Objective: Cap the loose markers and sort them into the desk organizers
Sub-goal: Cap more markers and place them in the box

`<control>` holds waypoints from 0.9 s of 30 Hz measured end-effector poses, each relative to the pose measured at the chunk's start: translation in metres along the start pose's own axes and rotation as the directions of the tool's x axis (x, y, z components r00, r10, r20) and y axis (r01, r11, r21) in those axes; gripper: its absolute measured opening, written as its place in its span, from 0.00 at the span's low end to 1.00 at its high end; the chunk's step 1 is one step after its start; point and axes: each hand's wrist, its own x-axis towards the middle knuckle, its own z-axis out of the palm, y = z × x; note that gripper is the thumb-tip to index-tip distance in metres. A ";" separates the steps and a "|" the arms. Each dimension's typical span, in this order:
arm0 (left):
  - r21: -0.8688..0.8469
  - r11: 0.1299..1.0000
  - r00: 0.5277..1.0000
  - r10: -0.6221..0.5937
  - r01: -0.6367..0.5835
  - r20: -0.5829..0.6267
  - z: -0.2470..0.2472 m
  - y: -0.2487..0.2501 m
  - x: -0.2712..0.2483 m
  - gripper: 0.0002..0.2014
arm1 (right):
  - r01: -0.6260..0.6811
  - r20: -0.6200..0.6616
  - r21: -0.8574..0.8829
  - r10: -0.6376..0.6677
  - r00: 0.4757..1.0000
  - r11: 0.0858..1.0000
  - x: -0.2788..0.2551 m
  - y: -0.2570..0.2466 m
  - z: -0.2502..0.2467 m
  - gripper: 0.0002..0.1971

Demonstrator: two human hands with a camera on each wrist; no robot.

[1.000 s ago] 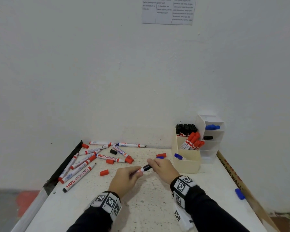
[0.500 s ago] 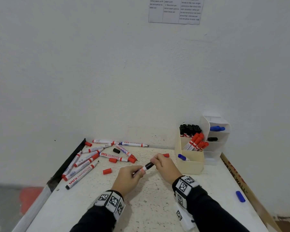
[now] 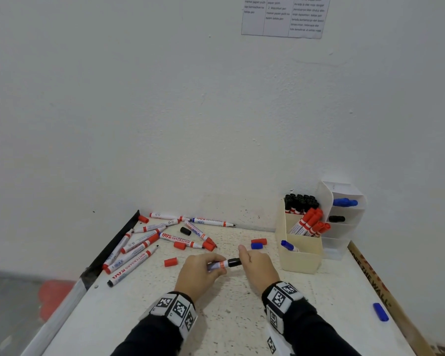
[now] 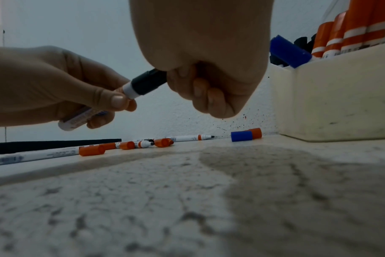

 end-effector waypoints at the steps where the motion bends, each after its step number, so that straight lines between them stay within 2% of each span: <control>1: -0.001 1.000 1.000 -0.004 0.004 -0.002 0.000 0.000 0.000 0.10 | -0.007 -0.001 0.007 0.007 1.000 1.000 0.000 0.000 0.001 0.25; 4: -0.017 0.999 0.999 -0.034 0.034 -0.001 0.001 0.000 -0.001 0.09 | -0.007 0.000 0.014 0.007 1.000 1.000 -0.002 0.000 0.005 0.25; 7: -0.041 0.997 0.997 -0.070 0.070 -0.009 0.004 -0.001 -0.002 0.13 | 0.001 -0.035 0.009 -0.001 0.999 1.000 -0.002 -0.001 0.010 0.24; 9: 0.033 0.995 0.994 -0.098 0.099 -0.040 0.004 -0.001 0.001 0.14 | 0.001 -0.088 0.042 0.003 0.996 0.999 0.000 -0.002 0.011 0.23; 12: 0.136 0.969 0.970 -0.183 0.205 -0.159 -0.006 -0.001 0.015 0.14 | -0.011 -0.162 0.097 0.027 0.986 0.995 0.003 -0.001 0.009 0.20; 15: 0.360 0.877 0.946 -0.268 0.319 -0.183 -0.022 -0.005 0.033 0.18 | 0.030 -0.267 0.186 0.022 0.964 0.982 0.007 0.006 0.004 0.18; 18: 0.633 0.731 0.959 -0.277 0.254 -0.064 -0.032 -0.014 0.052 0.20 | 0.140 -0.360 0.307 -0.021 0.933 0.941 0.008 0.007 -0.004 0.12; 21: 0.749 0.643 0.962 -0.272 0.162 0.026 -0.033 -0.021 0.066 0.17 | 0.227 -0.431 0.378 -0.046 0.901 0.897 0.010 0.003 -0.021 0.08; 23: 0.778 0.614 0.964 -0.263 0.137 0.037 -0.031 -0.023 0.071 0.13 | 0.282 -0.475 0.391 -0.070 0.877 0.876 0.014 0.000 -0.036 0.06; 27: 0.765 0.634 0.972 -0.230 0.115 0.045 -0.023 -0.023 0.076 0.10 | 0.351 -0.568 0.304 -0.127 0.813 0.886 0.021 -0.001 -0.074 0.04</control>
